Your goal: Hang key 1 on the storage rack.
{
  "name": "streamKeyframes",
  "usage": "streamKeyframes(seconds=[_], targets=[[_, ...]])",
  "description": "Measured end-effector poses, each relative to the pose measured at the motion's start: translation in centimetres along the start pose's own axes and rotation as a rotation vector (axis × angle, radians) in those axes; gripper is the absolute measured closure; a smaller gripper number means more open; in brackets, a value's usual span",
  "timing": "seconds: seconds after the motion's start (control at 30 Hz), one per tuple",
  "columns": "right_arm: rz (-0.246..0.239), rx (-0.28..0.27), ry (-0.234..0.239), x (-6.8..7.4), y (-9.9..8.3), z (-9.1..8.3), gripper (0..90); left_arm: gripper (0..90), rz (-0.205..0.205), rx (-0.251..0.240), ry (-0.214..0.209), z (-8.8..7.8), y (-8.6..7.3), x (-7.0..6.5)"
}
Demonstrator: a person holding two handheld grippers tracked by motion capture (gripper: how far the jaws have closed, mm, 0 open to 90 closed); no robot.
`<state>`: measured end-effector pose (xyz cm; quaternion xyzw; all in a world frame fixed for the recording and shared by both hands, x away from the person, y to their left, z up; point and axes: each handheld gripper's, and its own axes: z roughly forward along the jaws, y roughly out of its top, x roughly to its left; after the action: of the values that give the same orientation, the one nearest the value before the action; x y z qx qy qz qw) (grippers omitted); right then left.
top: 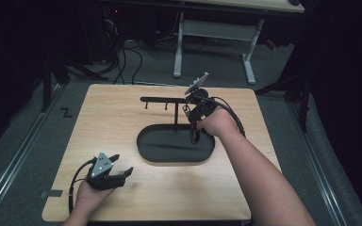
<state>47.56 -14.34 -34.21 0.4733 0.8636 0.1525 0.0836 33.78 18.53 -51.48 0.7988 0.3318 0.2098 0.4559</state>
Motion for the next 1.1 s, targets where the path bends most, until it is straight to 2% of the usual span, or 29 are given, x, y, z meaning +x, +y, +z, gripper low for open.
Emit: streamKeyframes(seconds=[0.2, 0.5, 0.57, 0.8, 0.9, 0.93, 1.1], targets=[[0.014, 0.001, -0.019, -0.1, 0.6, 0.4, 80.0, 27.1, -0.002, -0.003, 0.002, 0.0, 0.0, 0.0], [0.003, -0.001, -0.041, 0.1, 0.8, 0.9, 77.1, 27.1, 0.002, 0.006, -0.005, 0.1, 0.0, 0.0], [0.001, -0.017, -0.035, 0.2, 0.8, 0.9, 75.3, 27.1, 0.001, 0.007, -0.006, 0.1, 0.0, 0.0], [0.002, -0.015, -0.031, 0.3, 0.6, 0.7, 73.2, 27.1, 0.004, 0.011, -0.008, 0.2, 0.0, -0.1], [0.019, -0.019, -0.025, 0.4, 0.2, 0.5, 71.4, 27.1, 0.004, 0.008, -0.007, 0.2, 0.0, -0.1], [0.002, -0.026, -0.022, 0.3, 0.1, 0.5, 70.7, 27.1, 0.004, 0.008, -0.007, 0.2, 0.0, -0.1], [0.002, -0.034, -0.004, 0.5, -1.5, -0.1, 66.5, 27.1, 0.009, 0.017, -0.010, 0.4, 0.0, -0.2]])
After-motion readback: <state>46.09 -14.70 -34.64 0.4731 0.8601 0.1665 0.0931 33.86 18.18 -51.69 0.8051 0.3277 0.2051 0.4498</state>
